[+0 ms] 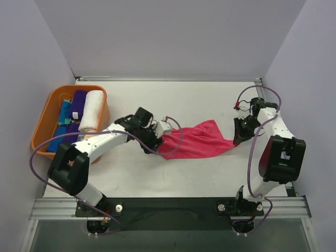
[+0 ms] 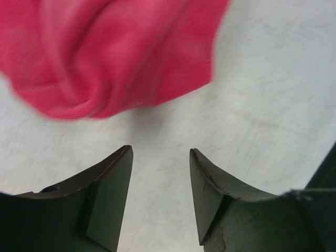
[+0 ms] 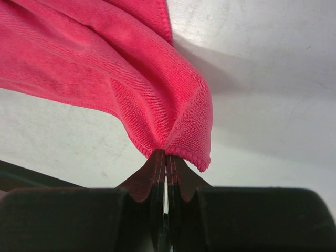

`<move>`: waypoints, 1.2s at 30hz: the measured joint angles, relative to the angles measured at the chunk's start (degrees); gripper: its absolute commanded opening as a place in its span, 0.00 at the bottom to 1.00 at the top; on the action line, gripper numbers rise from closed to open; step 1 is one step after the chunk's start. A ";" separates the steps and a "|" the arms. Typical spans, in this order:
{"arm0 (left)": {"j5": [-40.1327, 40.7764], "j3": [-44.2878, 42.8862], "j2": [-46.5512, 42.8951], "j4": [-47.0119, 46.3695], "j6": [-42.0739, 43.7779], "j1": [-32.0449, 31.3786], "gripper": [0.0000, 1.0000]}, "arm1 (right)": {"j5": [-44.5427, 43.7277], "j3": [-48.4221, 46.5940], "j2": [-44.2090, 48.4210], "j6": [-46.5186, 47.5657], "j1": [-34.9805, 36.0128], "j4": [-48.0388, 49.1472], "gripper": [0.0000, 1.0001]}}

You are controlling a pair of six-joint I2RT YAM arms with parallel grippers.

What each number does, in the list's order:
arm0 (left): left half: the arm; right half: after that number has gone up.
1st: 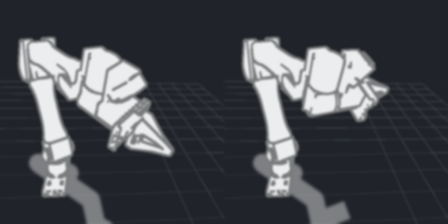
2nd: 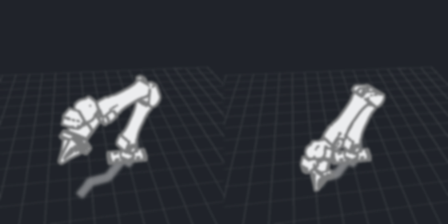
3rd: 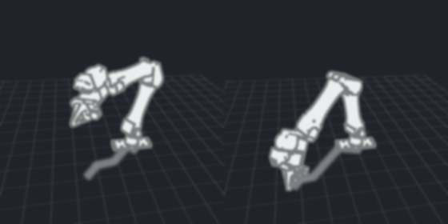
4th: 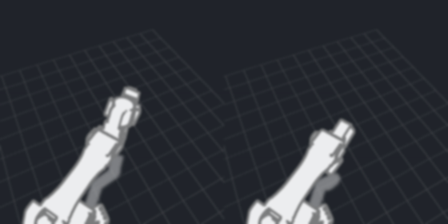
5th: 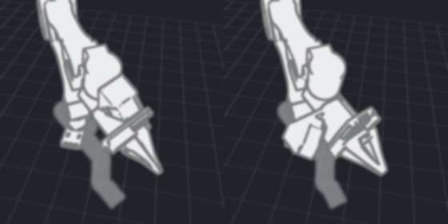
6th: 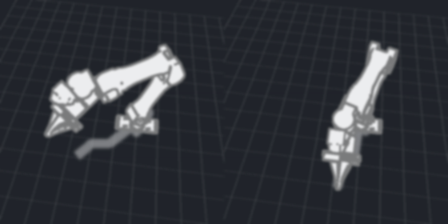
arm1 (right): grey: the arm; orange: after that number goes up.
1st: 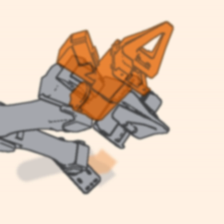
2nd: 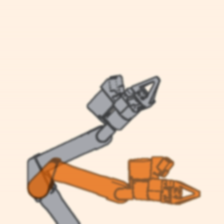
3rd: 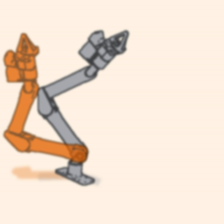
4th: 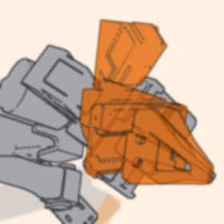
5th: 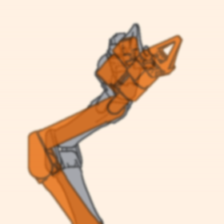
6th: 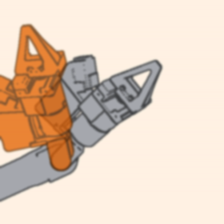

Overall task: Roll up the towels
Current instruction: Flatten the towel

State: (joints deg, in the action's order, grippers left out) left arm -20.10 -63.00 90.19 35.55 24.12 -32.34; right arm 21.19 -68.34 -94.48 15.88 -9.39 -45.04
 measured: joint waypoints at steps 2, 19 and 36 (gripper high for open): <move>0.17 1.07 -0.39 -1.53 0.15 -6.05 0.60 | 1.57 -0.02 1.55 -0.46 0.00 0.00 0.00; 8.83 -0.63 11.61 -10.86 -2.67 -15.41 0.00 | 11.61 -7.13 10.58 -5.51 -2.73 -1.49 0.00; -21.64 -13.70 -15.67 8.17 -0.70 -1.46 0.00 | 23.02 -9.01 37.24 -13.97 -13.57 -1.60 0.00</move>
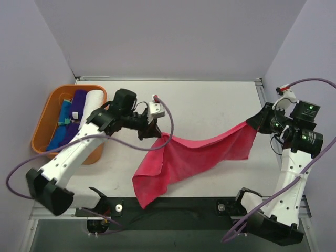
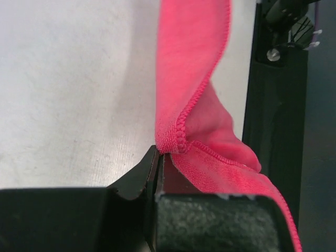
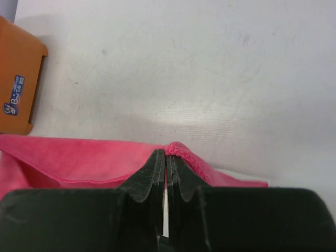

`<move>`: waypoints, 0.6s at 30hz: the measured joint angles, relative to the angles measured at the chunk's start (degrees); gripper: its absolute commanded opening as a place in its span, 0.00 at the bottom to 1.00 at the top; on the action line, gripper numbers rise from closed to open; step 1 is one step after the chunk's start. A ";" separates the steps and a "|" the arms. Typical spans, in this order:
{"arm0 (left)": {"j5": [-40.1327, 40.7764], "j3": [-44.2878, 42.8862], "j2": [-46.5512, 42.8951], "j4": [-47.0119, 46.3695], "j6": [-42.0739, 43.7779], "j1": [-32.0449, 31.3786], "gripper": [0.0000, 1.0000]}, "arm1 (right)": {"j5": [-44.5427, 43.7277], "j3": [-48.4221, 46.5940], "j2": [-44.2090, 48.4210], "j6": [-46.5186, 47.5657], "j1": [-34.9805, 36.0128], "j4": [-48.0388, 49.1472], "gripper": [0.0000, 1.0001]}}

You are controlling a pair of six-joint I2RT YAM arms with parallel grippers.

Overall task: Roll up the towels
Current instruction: Flatten the towel

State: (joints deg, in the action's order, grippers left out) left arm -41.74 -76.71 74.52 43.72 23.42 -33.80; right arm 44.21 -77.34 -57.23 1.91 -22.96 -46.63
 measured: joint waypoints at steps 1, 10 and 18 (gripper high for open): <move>-0.57 -0.72 3.87 -0.33 0.17 0.94 0.00 | -0.61 0.39 -1.49 -0.28 0.72 0.50 0.00; 0.13 -8.85 38.10 -1.49 0.22 10.10 0.49 | -13.60 6.43 -30.34 -1.33 10.40 9.64 0.00; 6.47 -2.43 26.32 -3.69 1.60 14.45 0.47 | -24.02 0.61 -45.13 -1.75 11.69 13.16 0.00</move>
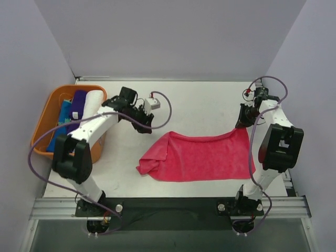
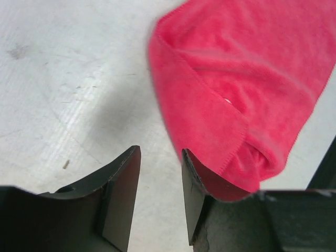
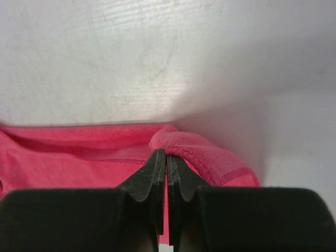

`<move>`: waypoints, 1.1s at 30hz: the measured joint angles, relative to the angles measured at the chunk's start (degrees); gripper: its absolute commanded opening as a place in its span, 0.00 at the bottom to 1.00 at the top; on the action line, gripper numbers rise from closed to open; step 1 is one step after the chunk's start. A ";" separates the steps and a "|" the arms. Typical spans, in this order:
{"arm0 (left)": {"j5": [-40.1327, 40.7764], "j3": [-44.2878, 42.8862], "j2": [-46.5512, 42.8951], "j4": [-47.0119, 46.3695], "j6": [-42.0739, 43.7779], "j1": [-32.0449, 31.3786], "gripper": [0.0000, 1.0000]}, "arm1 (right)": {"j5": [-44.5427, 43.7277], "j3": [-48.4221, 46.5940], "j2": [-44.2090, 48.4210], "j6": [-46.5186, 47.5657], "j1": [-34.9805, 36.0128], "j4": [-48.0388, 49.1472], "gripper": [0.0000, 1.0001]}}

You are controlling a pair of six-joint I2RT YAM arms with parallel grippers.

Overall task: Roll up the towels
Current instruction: Flatten the towel

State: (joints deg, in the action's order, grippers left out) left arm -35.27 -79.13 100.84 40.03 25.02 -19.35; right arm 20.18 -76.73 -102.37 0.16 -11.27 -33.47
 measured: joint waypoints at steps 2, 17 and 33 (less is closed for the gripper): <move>2.32 3.21 -5.14 -0.26 1.01 -3.43 0.47 | -0.81 -1.27 -1.05 -0.11 -0.02 0.59 0.00; 20.02 7.91 0.52 -1.70 7.98 -27.30 0.46 | -1.22 -3.02 -4.15 -0.85 -0.04 0.17 0.00; 21.99 7.89 6.05 -1.27 10.23 -28.94 0.18 | -1.18 -3.15 -4.42 -0.81 -0.74 -0.17 0.00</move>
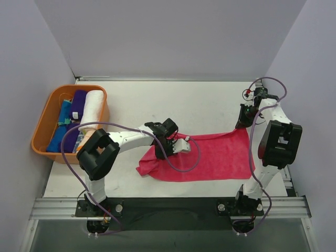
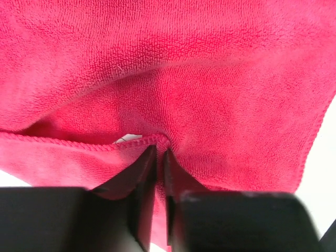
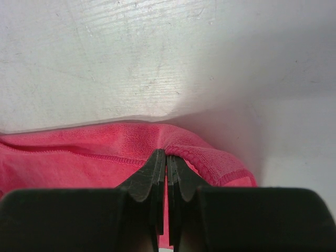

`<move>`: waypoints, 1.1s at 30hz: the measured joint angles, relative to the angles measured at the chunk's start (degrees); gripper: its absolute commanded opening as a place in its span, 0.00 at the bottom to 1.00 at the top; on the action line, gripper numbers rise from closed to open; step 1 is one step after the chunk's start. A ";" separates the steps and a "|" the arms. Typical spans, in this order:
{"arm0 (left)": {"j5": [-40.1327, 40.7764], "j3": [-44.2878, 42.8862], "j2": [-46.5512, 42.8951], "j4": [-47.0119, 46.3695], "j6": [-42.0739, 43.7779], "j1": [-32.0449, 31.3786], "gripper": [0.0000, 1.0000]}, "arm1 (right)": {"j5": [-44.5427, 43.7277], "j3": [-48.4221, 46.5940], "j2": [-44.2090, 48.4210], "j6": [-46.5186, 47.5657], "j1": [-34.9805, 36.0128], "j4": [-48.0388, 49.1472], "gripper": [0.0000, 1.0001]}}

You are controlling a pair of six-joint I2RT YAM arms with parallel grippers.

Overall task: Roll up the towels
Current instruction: Flatten the towel

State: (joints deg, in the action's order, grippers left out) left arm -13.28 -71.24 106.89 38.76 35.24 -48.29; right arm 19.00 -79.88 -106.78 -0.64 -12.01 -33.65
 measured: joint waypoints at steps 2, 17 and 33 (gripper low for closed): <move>0.07 -0.04 0.00 0.02 -0.02 0.24 0.11 | 0.00 0.00 0.00 0.02 0.00 -0.02 0.00; -4.76 -3.67 -8.22 2.58 -2.75 15.96 0.05 | 0.85 -0.44 0.24 1.14 -2.45 -1.95 0.00; -15.76 -6.36 -6.25 2.78 -7.26 24.26 0.13 | 3.02 -4.52 0.39 1.33 -3.32 -4.28 0.00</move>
State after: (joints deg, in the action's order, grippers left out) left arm -29.04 -77.60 100.64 41.54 27.99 -24.03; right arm 22.02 -84.40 -106.39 0.69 -15.33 -37.93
